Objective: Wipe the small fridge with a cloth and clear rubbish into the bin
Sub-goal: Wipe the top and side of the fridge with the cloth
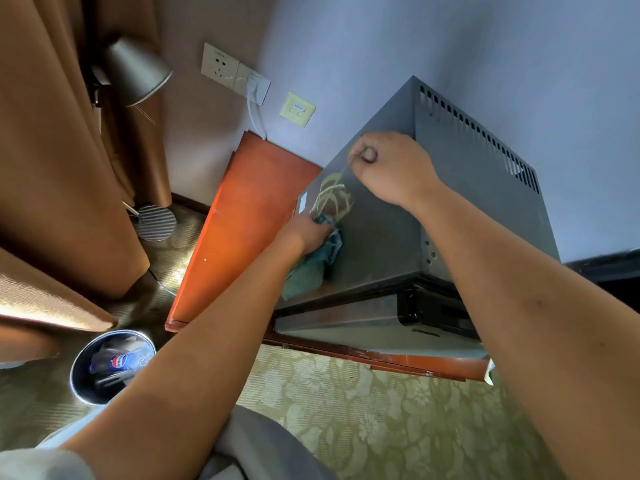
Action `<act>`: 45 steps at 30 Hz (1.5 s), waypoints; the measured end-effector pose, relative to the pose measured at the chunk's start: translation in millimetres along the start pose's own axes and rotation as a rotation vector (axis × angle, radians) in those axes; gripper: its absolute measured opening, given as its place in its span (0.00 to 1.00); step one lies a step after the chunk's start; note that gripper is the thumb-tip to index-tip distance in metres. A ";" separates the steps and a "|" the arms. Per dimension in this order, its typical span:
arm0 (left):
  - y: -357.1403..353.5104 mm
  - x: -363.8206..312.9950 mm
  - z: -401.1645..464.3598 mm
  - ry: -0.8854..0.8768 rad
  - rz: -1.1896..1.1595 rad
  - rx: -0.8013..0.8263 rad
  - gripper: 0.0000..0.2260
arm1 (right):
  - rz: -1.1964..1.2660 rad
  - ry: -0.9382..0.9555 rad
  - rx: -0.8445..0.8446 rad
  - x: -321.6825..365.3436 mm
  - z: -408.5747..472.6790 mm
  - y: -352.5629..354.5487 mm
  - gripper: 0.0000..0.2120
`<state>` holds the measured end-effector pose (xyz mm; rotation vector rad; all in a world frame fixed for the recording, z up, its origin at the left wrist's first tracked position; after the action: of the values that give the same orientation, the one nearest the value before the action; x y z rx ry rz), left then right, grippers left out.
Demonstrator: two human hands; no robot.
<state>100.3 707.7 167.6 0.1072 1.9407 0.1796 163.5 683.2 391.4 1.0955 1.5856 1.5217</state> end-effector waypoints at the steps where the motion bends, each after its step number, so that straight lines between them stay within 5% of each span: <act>1: -4.6 12.9 -2.9 0.055 0.058 0.056 0.19 | -0.010 0.008 0.005 0.7 1.9 -0.6 0.08; 4: -6.4 19.6 -4.6 0.114 0.101 0.130 0.21 | -0.029 0.029 0.020 2.0 8.5 -2.1 0.07; 11: 22.3 -73.9 14.7 -0.139 -0.253 -0.043 0.10 | 0.016 0.042 -0.015 -2.7 28.4 4.9 0.06; 15: 17.5 -49.8 22.6 -0.065 -0.063 -0.042 0.17 | 0.014 0.063 0.015 -2.5 35.1 3.0 0.06; 21: 8.2 -33.3 15.6 0.068 0.322 0.202 0.23 | 0.006 0.095 0.037 -0.5 45.8 3.6 0.06; 28: 35.4 -98.9 44.4 -0.168 -0.166 -0.063 0.11 | -0.110 0.117 0.061 0.2 66.0 -2.6 0.06; 32: 26.7 -62.6 52.8 -0.055 0.014 -0.036 0.17 | -0.105 0.058 0.052 -4.6 77.6 -1.9 0.08; 37: 7.0 -10.5 36.5 0.158 0.358 0.270 0.21 | -0.017 0.014 0.009 -9.8 85.4 3.9 0.08; 45: 35.7 -85.9 53.3 -0.134 -0.244 -0.066 0.12 | 0.019 0.015 -0.021 -10.9 80.9 5.4 0.08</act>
<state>181.1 733.0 233.4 -0.1570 1.7949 0.0725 241.6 707.7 388.3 1.0930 1.5705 1.5587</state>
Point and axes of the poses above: each hand's wrist, its own z-axis towards the middle knuckle, its own y-axis out of the back of the hand, x = y × z, the point moved 10 cm from there along z, towards the middle knuckle, and after that the axes turned 11 degrees about -y, right-handed, at the moved point
